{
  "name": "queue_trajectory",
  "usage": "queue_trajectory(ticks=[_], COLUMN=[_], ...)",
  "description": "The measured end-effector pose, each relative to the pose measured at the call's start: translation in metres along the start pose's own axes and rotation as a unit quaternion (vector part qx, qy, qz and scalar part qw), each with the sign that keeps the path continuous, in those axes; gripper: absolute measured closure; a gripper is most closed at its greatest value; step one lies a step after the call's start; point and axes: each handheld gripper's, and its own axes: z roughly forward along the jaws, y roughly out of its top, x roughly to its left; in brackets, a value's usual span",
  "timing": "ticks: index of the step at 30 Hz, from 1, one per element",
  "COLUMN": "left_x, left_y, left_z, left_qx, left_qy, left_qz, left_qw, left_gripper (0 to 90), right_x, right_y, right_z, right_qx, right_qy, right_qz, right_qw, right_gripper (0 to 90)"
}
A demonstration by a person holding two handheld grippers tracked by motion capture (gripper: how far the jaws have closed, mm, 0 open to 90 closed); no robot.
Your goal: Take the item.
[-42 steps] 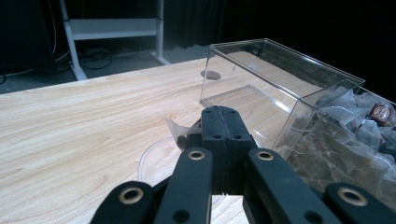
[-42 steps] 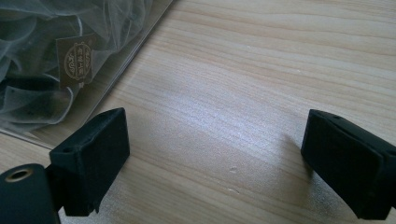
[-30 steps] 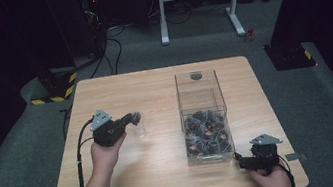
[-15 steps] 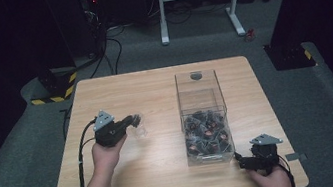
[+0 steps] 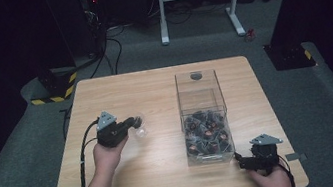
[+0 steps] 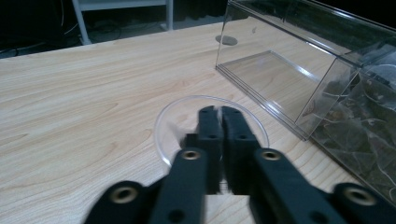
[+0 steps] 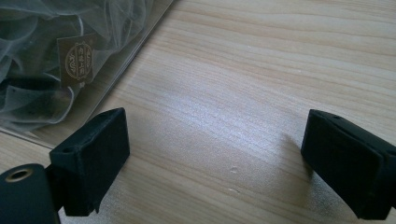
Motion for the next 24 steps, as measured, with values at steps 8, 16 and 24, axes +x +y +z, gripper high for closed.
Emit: queue_trajectory(ticks=[8, 16, 24], left_x=[0.000, -0.004, -0.005], left_y=[0.003, 0.005, 0.006], left_z=[-0.005, -0.011, -0.016], left_qx=[-0.017, -0.024, -0.021], left_qy=[0.004, 0.007, -0.001], left_qz=[-0.014, -0.011, -0.015], left_qw=[0.9997, 0.9996, 0.9997], left_gripper=[56.5, 38.0, 20.9], right_x=[0.000, 0.000, 0.000], right_y=[0.000, 0.000, 0.000], right_z=[0.000, 0.000, 0.000], right_qx=[0.000, 0.000, 0.000], right_qy=[0.000, 0.000, 0.000], right_qz=[0.000, 0.000, 0.000], right_qw=[1.0000, 1.0000, 1.0000], right_gripper=[7.6, 7.6, 7.6])
